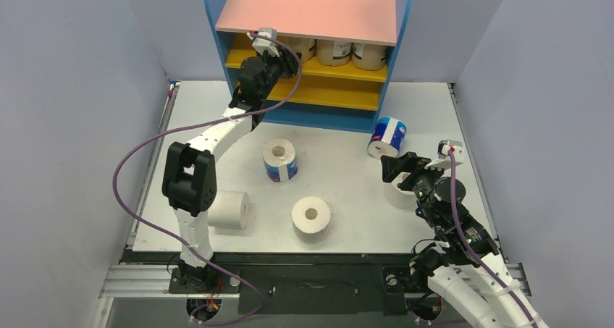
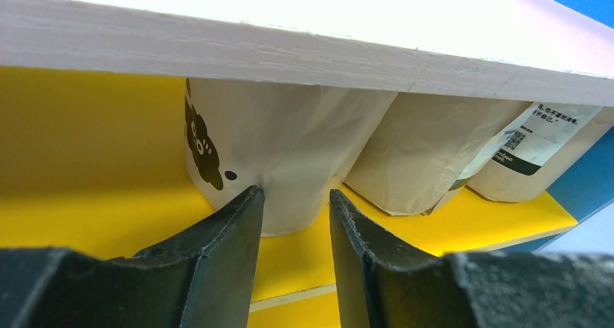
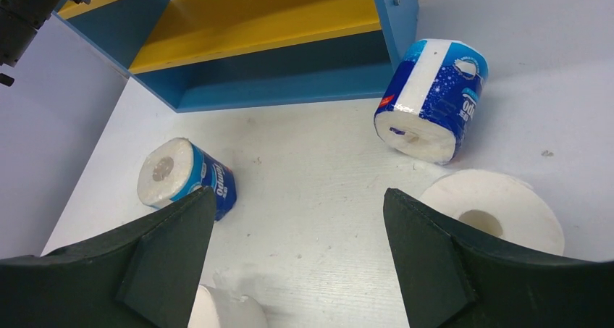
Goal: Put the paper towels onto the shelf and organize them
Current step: Place the paper towel on the shelf.
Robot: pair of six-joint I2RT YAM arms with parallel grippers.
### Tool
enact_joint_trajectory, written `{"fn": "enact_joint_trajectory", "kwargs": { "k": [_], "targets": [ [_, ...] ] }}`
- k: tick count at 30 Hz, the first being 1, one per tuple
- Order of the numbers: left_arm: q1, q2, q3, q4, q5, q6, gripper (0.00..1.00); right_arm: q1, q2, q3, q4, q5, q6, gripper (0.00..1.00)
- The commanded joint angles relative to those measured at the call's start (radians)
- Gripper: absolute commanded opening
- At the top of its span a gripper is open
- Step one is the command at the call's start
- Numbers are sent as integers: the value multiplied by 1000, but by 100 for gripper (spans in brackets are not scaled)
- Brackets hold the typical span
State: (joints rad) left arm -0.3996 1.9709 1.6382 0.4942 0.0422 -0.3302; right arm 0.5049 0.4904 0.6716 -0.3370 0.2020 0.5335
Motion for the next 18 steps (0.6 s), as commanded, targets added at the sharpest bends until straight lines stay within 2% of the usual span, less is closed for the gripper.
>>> {"fn": "enact_joint_trajectory", "kwargs": {
  "k": [1, 9, 18],
  "targets": [
    [7, 10, 53, 14, 8, -5, 37, -2, 0, 6, 8, 20, -17, 81],
    [7, -12, 19, 37, 9, -5, 41, -1, 1, 4, 9, 22, -16, 81],
    [7, -153, -95, 85, 6, -14, 56, -2, 7, 7, 19, 16, -14, 81]
  ]
}}
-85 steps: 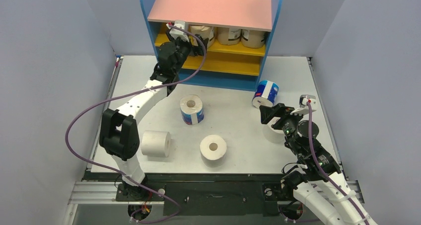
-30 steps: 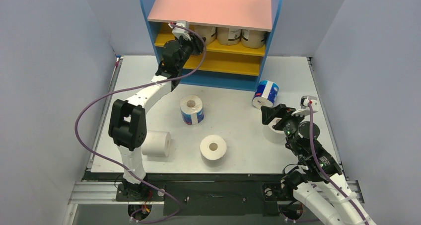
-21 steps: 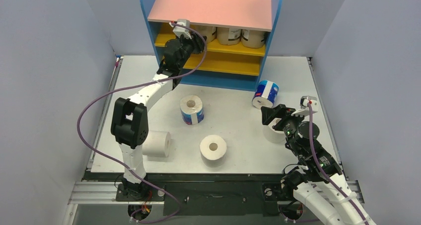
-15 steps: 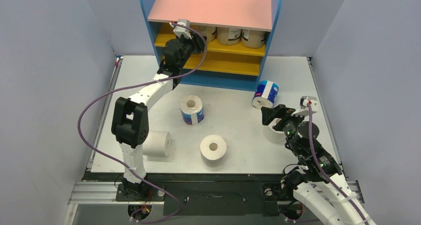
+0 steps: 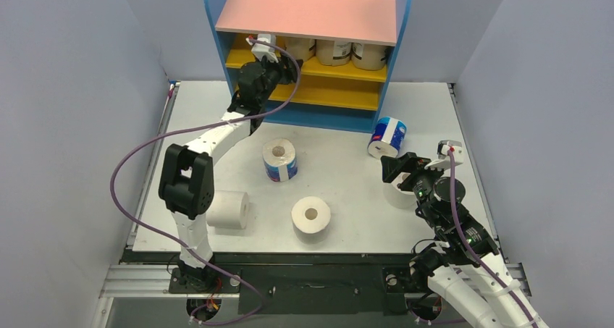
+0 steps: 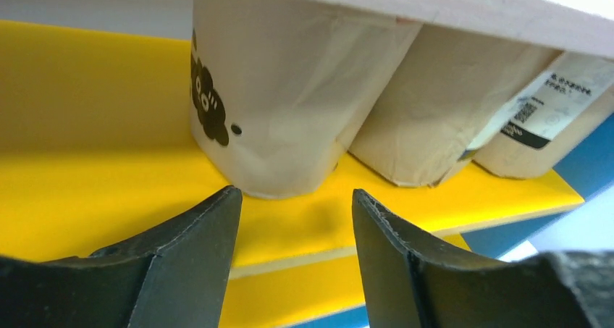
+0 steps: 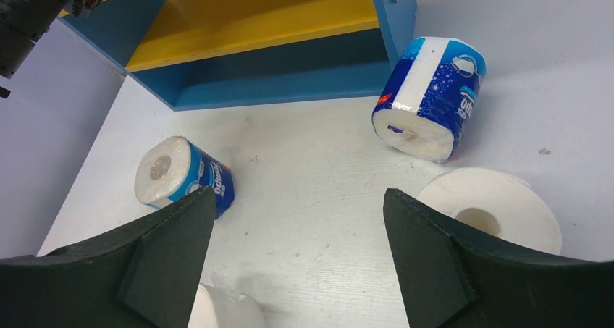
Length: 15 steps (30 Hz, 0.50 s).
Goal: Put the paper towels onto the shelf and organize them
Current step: Place the paper towel on the shelf.
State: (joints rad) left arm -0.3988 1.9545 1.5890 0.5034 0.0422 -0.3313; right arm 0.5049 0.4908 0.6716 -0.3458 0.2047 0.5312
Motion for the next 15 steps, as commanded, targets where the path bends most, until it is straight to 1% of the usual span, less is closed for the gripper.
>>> {"fn": "enact_joint_trajectory", "kwargs": {
  "k": [1, 6, 7, 9, 11, 15],
  "targets": [
    [6, -156, -80, 82, 5, -16, 58, -1, 8, 7, 29, 14, -12, 81],
    [4, -340, -220, 113, -30, -59, 64, 0, 15, -4, 53, 9, -1, 81],
    [1, -363, -260, 112, -47, -83, 64, 0, 15, -12, 60, 8, 2, 82],
    [-4, -460, -310, 97, -77, -123, 66, -1, 19, -22, 83, 5, 15, 82],
    [-19, -530, -344, 44, -93, -135, 68, 0, 35, -20, 87, 16, 43, 82],
    [-80, -669, -408, -176, -149, -137, 73, 2, 50, -6, 61, 80, 117, 87]
  ]
}}
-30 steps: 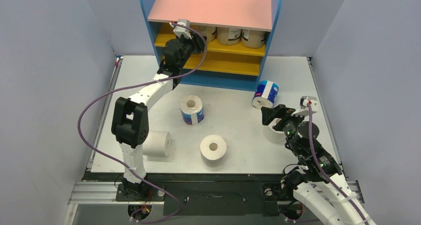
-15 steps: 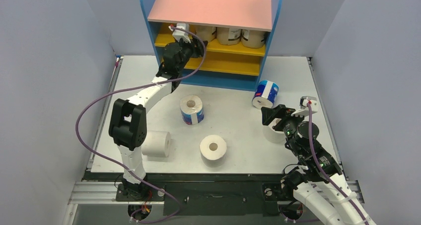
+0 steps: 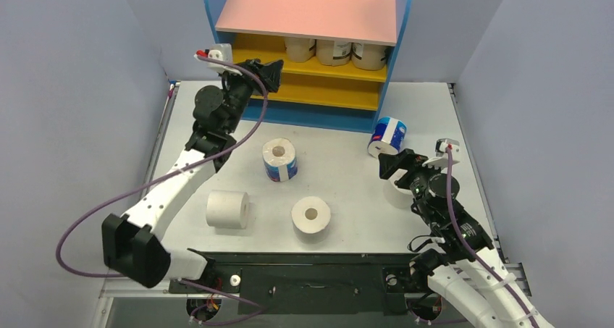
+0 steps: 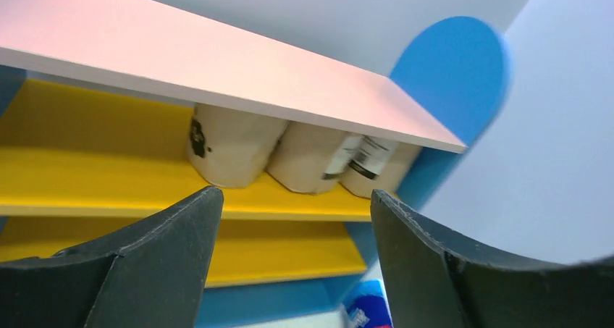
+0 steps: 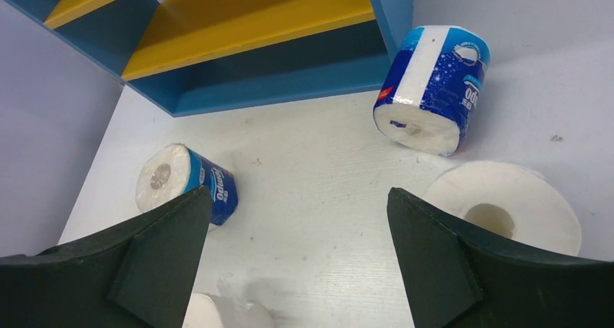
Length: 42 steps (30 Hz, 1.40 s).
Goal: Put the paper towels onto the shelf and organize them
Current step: Place the paper towel on the shelf, then adjust the paper towel at the center of the board.
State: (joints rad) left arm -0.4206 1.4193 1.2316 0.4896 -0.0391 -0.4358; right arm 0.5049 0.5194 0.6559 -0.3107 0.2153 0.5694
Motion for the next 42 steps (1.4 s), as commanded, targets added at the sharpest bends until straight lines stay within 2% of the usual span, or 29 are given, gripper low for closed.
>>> {"fn": "enact_joint_trajectory", "kwargs": {
  "k": [1, 4, 5, 6, 11, 15, 18, 21, 23, 26, 30, 32, 38, 42],
  "targets": [
    [-69, -155, -76, -193, -77, -33, 75, 3, 25, 10, 22, 94, 93, 87],
    [-121, -258, -123, -374, -163, -49, 80, 3, 49, 20, -23, 130, 161, 88],
    [-132, -276, -137, -416, -179, -52, 93, 3, 56, 28, -34, 135, 173, 88],
    [-135, -310, -143, -507, -216, -62, 98, 2, 71, 31, -56, 135, 196, 88],
    [-131, -382, -150, -808, -392, -245, 96, -2, 140, 29, -80, 65, 243, 88],
    [-134, -366, -108, -1066, -446, -364, 96, -2, 147, -45, 39, -29, 235, 84],
    [-134, -383, -175, -1068, -413, -391, 96, 0, 142, -82, 102, -106, 211, 83],
    [-132, -425, -237, -993, -320, -366, 96, 1, 190, -66, 86, -133, 180, 83],
    [-130, -446, -271, -957, -309, -355, 96, 10, 223, -54, 76, -144, 159, 82],
    [-102, -475, -340, -915, -308, -369, 96, 24, 243, -57, 63, -87, 130, 81],
    [-11, -534, -484, -739, -103, -408, 96, 25, 257, -46, 55, 0, 101, 82],
    [12, -534, -520, -683, -64, -418, 96, 25, 284, -25, 59, 8, 86, 82],
    [17, -387, -453, -776, -40, -387, 96, 28, 381, 25, 65, -9, 92, 80],
    [17, -316, -421, -781, -29, -391, 96, 26, 410, 26, 73, 10, 95, 79]
  ]
}}
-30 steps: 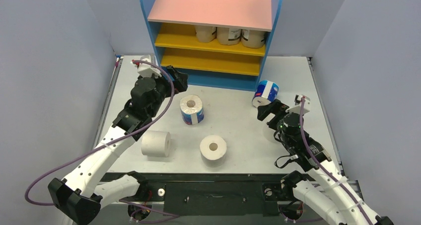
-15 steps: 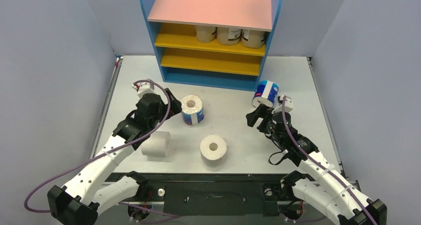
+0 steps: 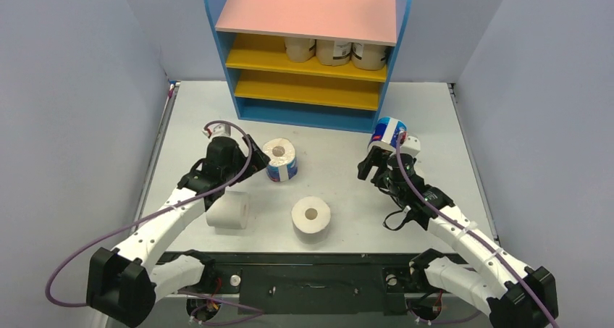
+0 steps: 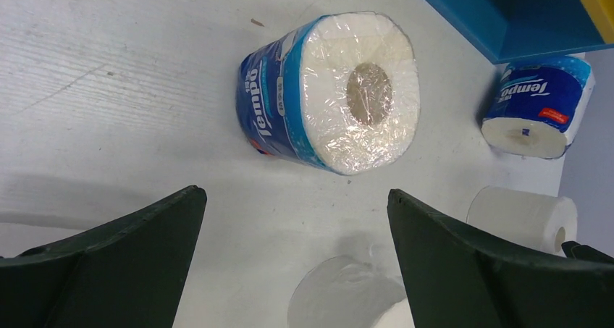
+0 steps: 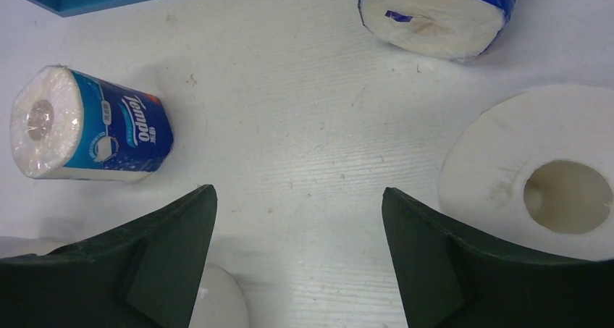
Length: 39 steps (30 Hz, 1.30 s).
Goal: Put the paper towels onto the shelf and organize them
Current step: Adjust the paper towel at the center of the board.
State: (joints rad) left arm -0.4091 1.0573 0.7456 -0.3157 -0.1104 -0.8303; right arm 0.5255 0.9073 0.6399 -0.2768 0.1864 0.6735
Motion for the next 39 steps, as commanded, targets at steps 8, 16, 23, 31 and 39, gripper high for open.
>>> {"fn": "enact_joint_trajectory", "kwargs": {
  "k": [8, 16, 23, 31, 39],
  "targets": [
    [0, 197, 121, 74, 20, -67, 97, 8, 88, 65, 52, 6, 10, 77],
    [-45, 321, 241, -12, -67, -76, 96, 13, 65, 24, 59, 1, 14, 76],
    [-86, 421, 346, -91, -157, -40, 97, 14, 38, -4, 61, -7, 17, 76],
    [-87, 486, 379, -116, -170, -13, 93, 13, 10, -34, 70, -11, 10, 76],
    [-68, 457, 268, 13, -3, -13, 87, 16, 53, -19, 125, -89, 13, 76]
  ]
}}
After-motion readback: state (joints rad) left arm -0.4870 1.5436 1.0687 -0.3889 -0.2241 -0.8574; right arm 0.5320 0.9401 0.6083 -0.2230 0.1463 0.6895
